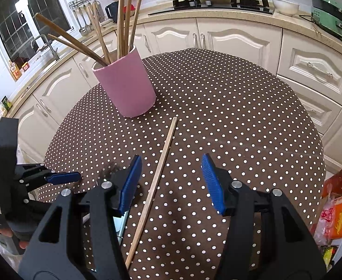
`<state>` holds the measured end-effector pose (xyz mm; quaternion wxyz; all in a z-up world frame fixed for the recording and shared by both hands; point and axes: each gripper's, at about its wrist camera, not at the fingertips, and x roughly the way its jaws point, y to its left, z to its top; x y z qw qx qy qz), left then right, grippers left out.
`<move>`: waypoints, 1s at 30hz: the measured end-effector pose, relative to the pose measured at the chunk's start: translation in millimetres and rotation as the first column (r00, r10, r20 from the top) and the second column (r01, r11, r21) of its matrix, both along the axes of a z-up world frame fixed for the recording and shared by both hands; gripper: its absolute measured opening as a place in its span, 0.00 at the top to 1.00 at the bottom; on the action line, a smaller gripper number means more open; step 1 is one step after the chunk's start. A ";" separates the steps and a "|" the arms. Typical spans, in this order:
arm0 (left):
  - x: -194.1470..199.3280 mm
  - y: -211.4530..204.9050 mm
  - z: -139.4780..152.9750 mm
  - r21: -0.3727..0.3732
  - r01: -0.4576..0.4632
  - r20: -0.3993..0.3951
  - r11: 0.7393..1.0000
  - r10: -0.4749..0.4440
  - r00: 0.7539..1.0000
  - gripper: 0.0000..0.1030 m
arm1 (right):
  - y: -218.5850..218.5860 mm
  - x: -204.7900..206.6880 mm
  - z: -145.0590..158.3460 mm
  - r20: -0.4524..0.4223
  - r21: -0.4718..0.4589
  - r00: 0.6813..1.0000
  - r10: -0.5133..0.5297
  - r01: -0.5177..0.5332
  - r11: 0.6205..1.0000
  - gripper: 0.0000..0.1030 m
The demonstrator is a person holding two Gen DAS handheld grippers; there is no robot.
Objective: Organize utensils
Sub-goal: 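Grasp the metal fork with the left tool while the right tool grasps the last chopstick, then lift the fork with the left tool toward the pink cup while the right tool carries the chopstick there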
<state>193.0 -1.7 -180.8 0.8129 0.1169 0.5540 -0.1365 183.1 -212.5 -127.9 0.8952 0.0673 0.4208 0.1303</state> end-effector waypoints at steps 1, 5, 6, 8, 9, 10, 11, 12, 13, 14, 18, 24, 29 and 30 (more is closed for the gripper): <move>2.0 -2.0 -0.4 -0.002 -0.001 0.005 1.000 0.001 1.000 0.61 | -0.6 1.0 -0.4 -0.006 0.002 1.000 -0.002 0.002 1.000 0.48; 13.4 -6.2 0.1 -0.025 -0.018 0.000 1.000 0.018 1.000 0.86 | -0.9 8.2 -4.3 -0.054 -0.003 0.999 -0.005 0.004 1.000 0.48; 16.7 -4.9 0.0 -0.036 -0.030 -0.005 0.999 0.030 1.000 0.89 | 0.0 11.5 -5.9 -0.072 -0.012 0.997 -0.007 0.006 1.000 0.48; 24.6 0.8 2.4 -0.058 -0.053 -0.007 0.997 0.053 0.999 0.89 | 2.4 18.2 -9.0 -0.108 -0.025 0.994 -0.006 0.003 1.000 0.48; 29.0 5.0 5.8 -0.055 -0.066 -0.001 0.996 0.066 0.998 0.89 | 4.5 22.3 -10.9 -0.131 -0.028 0.991 -0.002 -0.001 1.000 0.48; 31.3 7.0 7.0 -0.050 -0.081 0.011 0.995 0.082 0.997 0.89 | 6.3 25.6 -12.0 -0.143 -0.032 0.990 0.000 -0.005 0.999 0.48; 33.8 9.9 9.3 -0.056 -0.094 0.022 0.994 0.096 0.995 0.89 | 9.2 28.9 -13.6 -0.159 -0.039 0.987 0.005 -0.011 0.999 0.49; 34.2 13.2 11.6 -0.066 -0.104 0.028 0.992 0.106 0.994 0.89 | 13.4 32.7 -15.1 -0.176 -0.041 0.984 0.013 -0.021 0.999 0.49; 36.0 16.7 15.0 -0.078 -0.119 0.040 0.990 0.122 0.992 0.89 | 17.0 36.1 -15.7 -0.189 -0.047 0.982 0.018 -0.027 0.998 0.50; 36.4 20.1 18.2 -0.081 -0.127 0.051 0.989 0.131 0.990 0.89 | 20.6 38.8 -16.1 -0.198 -0.054 0.980 0.021 -0.032 0.998 0.55; 38.6 28.3 35.5 -0.126 -0.163 0.112 0.979 0.177 0.978 0.89 | 41.4 53.0 -22.5 -0.268 -0.104 0.963 0.034 -0.064 0.992 0.66; 30.1 37.5 60.0 -0.194 -0.177 0.191 0.965 0.214 0.958 0.89 | 66.6 67.4 -30.3 -0.308 -0.161 0.950 0.055 -0.109 0.981 0.84; 26.2 45.6 72.6 -0.277 -0.178 0.247 0.944 0.249 0.937 0.89 | 59.1 73.9 -27.8 -0.303 -0.127 0.951 0.057 -0.100 0.987 0.94; 24.2 46.3 75.8 -0.299 -0.177 0.264 0.938 0.259 0.929 0.89 | 52.0 73.2 -23.8 -0.283 -0.114 0.958 0.052 -0.088 0.990 0.94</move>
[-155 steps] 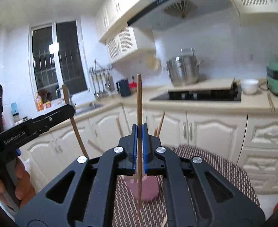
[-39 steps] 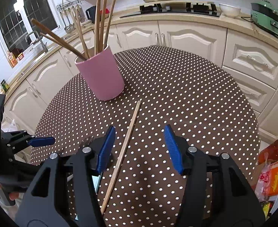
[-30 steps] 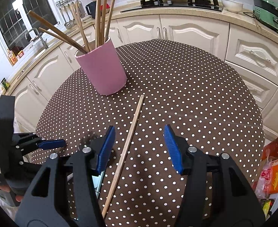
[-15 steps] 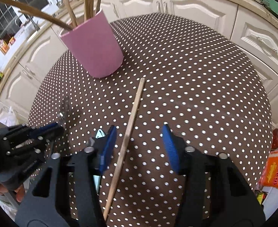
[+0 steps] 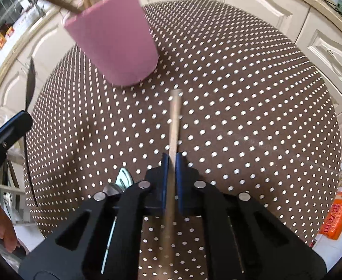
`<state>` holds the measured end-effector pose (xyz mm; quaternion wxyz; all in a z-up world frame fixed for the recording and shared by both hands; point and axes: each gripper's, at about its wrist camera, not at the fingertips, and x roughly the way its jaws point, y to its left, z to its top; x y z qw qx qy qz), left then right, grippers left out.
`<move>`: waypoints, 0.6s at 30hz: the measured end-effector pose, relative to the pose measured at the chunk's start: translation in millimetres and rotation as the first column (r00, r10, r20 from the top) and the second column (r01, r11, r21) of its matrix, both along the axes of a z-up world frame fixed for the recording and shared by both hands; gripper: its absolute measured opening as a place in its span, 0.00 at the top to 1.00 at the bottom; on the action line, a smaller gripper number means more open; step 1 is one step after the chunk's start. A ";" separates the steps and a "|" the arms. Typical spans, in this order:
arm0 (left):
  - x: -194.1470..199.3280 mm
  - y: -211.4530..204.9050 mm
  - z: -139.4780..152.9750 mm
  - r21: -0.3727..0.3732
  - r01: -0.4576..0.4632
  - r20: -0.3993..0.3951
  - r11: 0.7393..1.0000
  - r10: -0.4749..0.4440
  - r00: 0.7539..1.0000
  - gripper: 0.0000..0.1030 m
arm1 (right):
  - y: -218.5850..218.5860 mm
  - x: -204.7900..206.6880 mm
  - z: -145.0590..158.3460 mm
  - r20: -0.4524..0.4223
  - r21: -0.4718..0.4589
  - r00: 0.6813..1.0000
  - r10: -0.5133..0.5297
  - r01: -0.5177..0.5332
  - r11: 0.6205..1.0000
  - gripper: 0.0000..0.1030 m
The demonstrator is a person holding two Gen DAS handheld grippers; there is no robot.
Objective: Organize utensils
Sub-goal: 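Lift the fork with the left tool toward the pink cup while the right tool carries the chopstick there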
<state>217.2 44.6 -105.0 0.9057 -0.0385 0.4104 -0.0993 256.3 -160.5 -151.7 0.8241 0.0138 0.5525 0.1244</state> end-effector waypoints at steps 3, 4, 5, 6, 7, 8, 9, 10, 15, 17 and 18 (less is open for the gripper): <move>-6.4 3.1 9.2 -0.044 -0.005 0.059 0.999 0.007 0.998 0.89 | -14.5 -4.9 13.2 0.064 0.051 0.998 -0.030 0.027 0.998 0.94; -7.6 3.8 11.7 -0.060 -0.002 0.079 0.998 0.007 0.997 0.89 | -18.9 -7.6 19.7 0.093 0.070 0.995 -0.040 0.033 0.997 0.94; -9.3 4.4 15.4 -0.077 -0.001 0.103 0.997 0.009 0.995 0.89 | -23.0 -10.6 26.7 0.121 0.094 0.991 -0.049 0.037 0.995 0.94; -9.8 7.0 17.7 -0.091 0.001 0.121 0.996 0.010 0.993 0.89 | -35.4 -12.4 29.7 0.143 0.113 0.988 -0.058 0.042 0.993 0.94; -10.8 7.3 21.0 -0.107 0.002 0.142 0.994 0.013 0.990 0.89 | -40.8 -15.8 38.6 0.183 0.148 0.981 -0.065 0.038 0.988 0.94; -11.6 7.7 22.6 -0.119 0.002 0.159 0.993 0.017 0.987 0.89 | -46.2 -18.9 47.1 0.215 0.171 0.974 -0.074 0.037 0.985 0.94; -11.9 8.7 26.1 -0.137 0.000 0.185 0.991 0.026 0.982 0.89 | -48.8 -21.0 52.5 0.235 0.180 0.968 -0.083 0.041 0.983 0.94; -13.2 8.5 27.4 -0.147 0.001 0.204 0.989 0.029 0.979 0.89 | -51.3 -23.0 60.6 0.262 0.193 0.962 -0.083 0.032 0.981 0.94; -8.7 3.8 38.0 -0.174 0.006 0.285 0.985 0.045 0.957 0.89 | -60.0 -28.0 96.0 0.369 0.230 0.926 -0.082 -0.006 0.973 0.94; -4.9 0.8 43.7 -0.188 0.009 0.307 0.982 0.050 0.950 0.89 | -60.7 -29.8 107.2 0.420 0.251 0.903 -0.086 -0.025 0.968 0.94; -2.5 -0.5 47.4 -0.196 0.008 0.322 0.980 0.057 0.945 0.89 | -59.4 -31.0 113.3 0.451 0.261 0.888 -0.091 -0.034 0.965 0.94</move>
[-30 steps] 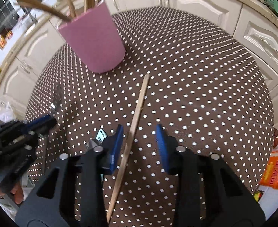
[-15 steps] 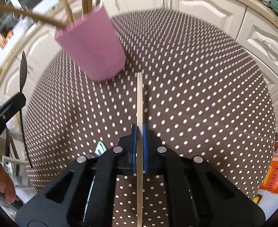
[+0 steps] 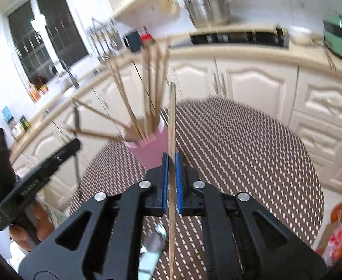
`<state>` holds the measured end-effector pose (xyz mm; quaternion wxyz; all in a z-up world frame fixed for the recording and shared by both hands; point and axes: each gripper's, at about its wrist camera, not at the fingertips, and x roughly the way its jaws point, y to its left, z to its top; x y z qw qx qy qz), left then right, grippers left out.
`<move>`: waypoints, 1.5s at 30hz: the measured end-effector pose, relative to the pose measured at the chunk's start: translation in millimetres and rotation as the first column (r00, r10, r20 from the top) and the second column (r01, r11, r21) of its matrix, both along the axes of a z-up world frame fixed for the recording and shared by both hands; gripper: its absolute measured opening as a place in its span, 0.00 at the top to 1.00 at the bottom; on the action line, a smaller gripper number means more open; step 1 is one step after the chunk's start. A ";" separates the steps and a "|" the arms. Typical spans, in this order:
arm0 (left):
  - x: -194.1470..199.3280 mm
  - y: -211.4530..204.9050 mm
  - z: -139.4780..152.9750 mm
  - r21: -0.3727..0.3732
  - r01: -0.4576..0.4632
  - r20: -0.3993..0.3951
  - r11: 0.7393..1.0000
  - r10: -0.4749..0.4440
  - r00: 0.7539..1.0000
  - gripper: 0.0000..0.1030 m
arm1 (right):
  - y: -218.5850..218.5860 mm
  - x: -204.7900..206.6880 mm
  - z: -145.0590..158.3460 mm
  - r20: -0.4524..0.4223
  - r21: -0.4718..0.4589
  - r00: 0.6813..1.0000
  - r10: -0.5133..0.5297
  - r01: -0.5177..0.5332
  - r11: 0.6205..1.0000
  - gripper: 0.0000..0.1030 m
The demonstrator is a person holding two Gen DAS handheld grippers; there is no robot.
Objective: Organize utensils
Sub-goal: 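Lift the fork with the left tool toward the pink cup while the right tool carries the chopstick there, then insert the fork into the pink cup and open the left tool while the right tool lowers the chopstick in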
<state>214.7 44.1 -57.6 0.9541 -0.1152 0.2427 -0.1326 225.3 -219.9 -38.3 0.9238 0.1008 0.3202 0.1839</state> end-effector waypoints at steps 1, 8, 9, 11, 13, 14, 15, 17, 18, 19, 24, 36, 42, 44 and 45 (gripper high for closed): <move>1.8 -1.3 2.7 -0.005 -0.004 0.016 1.000 0.004 1.000 0.89 | 1.0 -0.1 5.6 0.034 0.007 0.999 -0.001 0.001 1.000 0.94; 14.2 -8.0 23.1 -0.020 -0.039 0.128 0.999 0.041 0.991 0.89 | 21.5 2.4 39.7 0.224 0.039 0.975 -0.005 -0.004 0.999 0.94; 17.1 -9.2 25.4 -0.019 -0.046 0.144 0.999 0.049 0.988 0.89 | 24.3 2.0 44.4 0.256 0.035 0.966 -0.012 0.003 0.999 0.94; 23.7 -12.1 29.7 -0.020 -0.054 0.171 0.998 0.056 0.984 0.89 | 27.5 -0.5 51.8 0.310 0.033 0.950 -0.018 0.008 0.999 0.94; 29.6 -12.7 33.6 -0.022 -0.065 0.197 0.998 0.069 0.978 0.89 | 31.4 0.6 59.3 0.368 0.051 0.930 -0.023 0.004 0.999 0.94; 33.2 -11.9 35.4 -0.024 -0.068 0.205 0.997 0.071 0.976 0.89 | 33.0 0.1 60.7 0.385 0.058 0.923 -0.025 0.003 0.998 0.94; 37.3 -13.0 36.7 -0.027 -0.072 0.215 0.997 0.076 0.974 0.89 | 34.8 2.4 62.5 0.406 0.067 0.913 -0.030 0.003 0.998 0.94; 45.6 -15.8 38.0 -0.028 -0.077 0.235 0.997 0.082 0.968 0.89 | 37.1 6.6 63.5 0.440 0.077 0.897 -0.047 0.014 0.997 0.94; 47.8 -16.7 37.6 -0.029 -0.078 0.243 0.997 0.083 0.966 0.89 | 38.0 9.5 63.9 0.459 0.086 0.887 -0.055 0.018 0.996 0.94; 50.7 -17.5 37.2 -0.033 -0.082 0.254 0.996 0.088 0.963 0.89 | 38.7 12.3 63.9 0.473 0.096 0.879 -0.066 0.023 0.995 0.94; 65.3 -19.2 29.9 -0.077 -0.094 0.304 0.993 0.113 0.946 0.89 | 37.5 18.4 62.4 0.537 0.143 0.835 -0.120 0.050 0.988 0.94; 96.6 -29.8 1.2 -0.101 -0.113 0.302 0.988 0.138 0.943 0.89 | 40.2 29.5 61.6 0.612 0.164 0.778 -0.142 0.051 0.985 0.94; 101.4 -31.9 -15.9 -0.065 -0.105 0.262 0.992 0.119 0.958 0.89 | 45.1 35.8 48.7 0.599 0.150 0.792 -0.121 0.038 0.988 0.94; 100.5 -31.2 -19.0 -0.056 -0.103 0.244 0.993 0.113 0.963 0.89 | 45.7 37.5 44.8 0.587 0.141 0.802 -0.109 0.032 0.990 0.93; 99.2 -30.5 -20.0 -0.055 -0.098 0.233 0.994 0.108 0.966 0.89 | 45.6 37.2 43.1 0.585 0.140 0.804 -0.108 0.031 0.990 0.93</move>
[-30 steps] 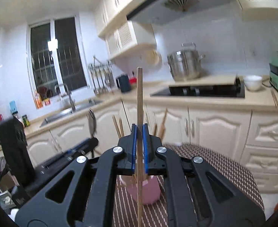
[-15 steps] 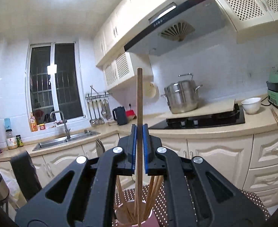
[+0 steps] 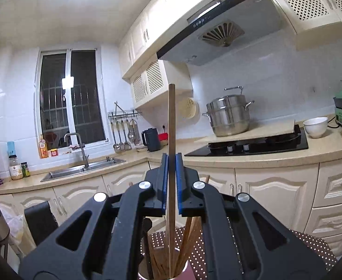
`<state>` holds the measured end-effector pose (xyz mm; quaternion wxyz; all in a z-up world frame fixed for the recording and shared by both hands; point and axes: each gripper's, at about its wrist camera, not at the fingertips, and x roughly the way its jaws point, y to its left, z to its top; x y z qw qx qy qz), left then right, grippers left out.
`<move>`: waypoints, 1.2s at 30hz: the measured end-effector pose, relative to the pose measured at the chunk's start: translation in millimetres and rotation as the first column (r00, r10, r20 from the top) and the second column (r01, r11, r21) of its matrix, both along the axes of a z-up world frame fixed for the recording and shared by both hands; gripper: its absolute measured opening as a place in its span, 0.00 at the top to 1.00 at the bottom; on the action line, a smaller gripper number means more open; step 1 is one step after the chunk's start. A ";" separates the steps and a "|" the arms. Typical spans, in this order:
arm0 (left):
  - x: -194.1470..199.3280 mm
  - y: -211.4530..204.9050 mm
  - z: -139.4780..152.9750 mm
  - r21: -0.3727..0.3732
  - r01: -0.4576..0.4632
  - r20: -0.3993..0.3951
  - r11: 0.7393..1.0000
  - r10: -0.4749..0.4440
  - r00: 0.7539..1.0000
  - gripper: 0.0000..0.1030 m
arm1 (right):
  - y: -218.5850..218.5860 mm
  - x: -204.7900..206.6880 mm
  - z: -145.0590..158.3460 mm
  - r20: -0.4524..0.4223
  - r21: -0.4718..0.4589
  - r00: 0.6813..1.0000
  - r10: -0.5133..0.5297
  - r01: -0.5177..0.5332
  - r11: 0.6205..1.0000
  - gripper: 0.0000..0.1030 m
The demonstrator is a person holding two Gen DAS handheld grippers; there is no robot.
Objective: Organize utensils
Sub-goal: 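Insert the fork into the pink cup and open the left tool while the right tool lowers the chopstick in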
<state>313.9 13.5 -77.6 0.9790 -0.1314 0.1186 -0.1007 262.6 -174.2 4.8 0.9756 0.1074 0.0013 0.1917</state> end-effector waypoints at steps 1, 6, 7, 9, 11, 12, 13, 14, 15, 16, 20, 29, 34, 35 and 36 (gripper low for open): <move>-2.0 0.7 -1.2 -0.001 0.007 -0.004 1.000 -0.007 1.000 0.89 | -0.2 -0.2 -1.6 -0.006 -0.002 1.000 0.007 -0.007 1.000 0.93; -8.8 -1.2 -10.4 0.027 -0.005 -0.028 1.000 0.006 1.000 0.89 | 0.3 0.3 -7.7 -0.036 -0.009 0.999 0.014 -0.015 1.000 0.93; -10.0 -1.8 -11.7 0.034 -0.005 -0.034 0.999 0.006 0.999 0.89 | 0.1 0.1 -8.9 -0.042 -0.007 0.999 0.016 -0.016 1.000 0.93; -13.4 -1.7 -14.1 0.041 0.001 -0.047 0.999 0.001 0.999 0.89 | -0.3 -0.3 -11.1 -0.051 -0.006 0.999 0.018 -0.018 1.000 0.93; -17.3 -1.1 -15.7 0.044 0.004 -0.054 0.999 -0.001 0.999 0.88 | 0.2 -1.7 -13.0 -0.059 -0.008 0.998 0.017 -0.018 1.000 0.93; -19.2 -0.2 -16.3 0.044 0.008 -0.064 0.999 -0.006 0.998 0.88 | 0.4 -2.4 -13.9 -0.062 -0.008 0.998 0.019 -0.020 1.000 0.93; -20.4 0.2 -16.3 0.044 0.010 -0.069 0.999 -0.007 0.998 0.88 | 0.8 -3.6 -14.7 -0.066 -0.009 0.998 0.020 -0.021 1.000 0.93; -21.4 0.7 -16.6 0.045 0.011 -0.074 0.999 -0.008 0.997 0.88 | 1.3 -4.4 -15.5 -0.071 -0.011 0.997 0.021 -0.022 1.000 0.93; -23.5 1.5 -17.3 0.048 0.014 -0.080 0.999 -0.010 0.997 0.86 | 1.9 -5.4 -16.8 -0.075 -0.012 0.997 0.021 -0.022 1.000 0.93; -26.2 2.4 -17.8 0.048 0.014 -0.083 0.999 -0.010 0.997 0.80 | 2.4 -6.7 -18.0 -0.079 -0.015 0.997 0.021 -0.022 1.000 0.93; -36.4 3.2 -16.1 0.054 0.010 -0.083 0.998 -0.005 0.996 0.75 | 2.6 -9.9 -21.9 -0.093 -0.018 0.995 0.021 -0.023 1.000 0.93; -60.3 7.9 0.4 0.070 -0.007 -0.053 0.998 0.011 0.999 0.60 | 5.0 -17.1 -26.1 -0.127 -0.032 0.992 0.020 -0.024 0.999 0.93; -78.2 9.4 11.2 0.116 -0.052 -0.014 0.992 0.054 0.998 0.55 | 7.3 -22.7 -28.9 -0.142 -0.049 0.990 0.019 -0.026 0.998 0.93; -80.6 9.8 13.6 0.122 -0.056 -0.005 0.991 0.057 0.998 0.53 | 7.5 -23.5 -28.9 -0.142 -0.052 0.990 0.018 -0.026 0.998 0.93; -85.0 10.4 16.0 0.133 -0.071 0.003 0.989 0.071 0.997 0.51 | 7.9 -24.8 -28.9 -0.144 -0.054 0.989 0.018 -0.026 0.998 0.93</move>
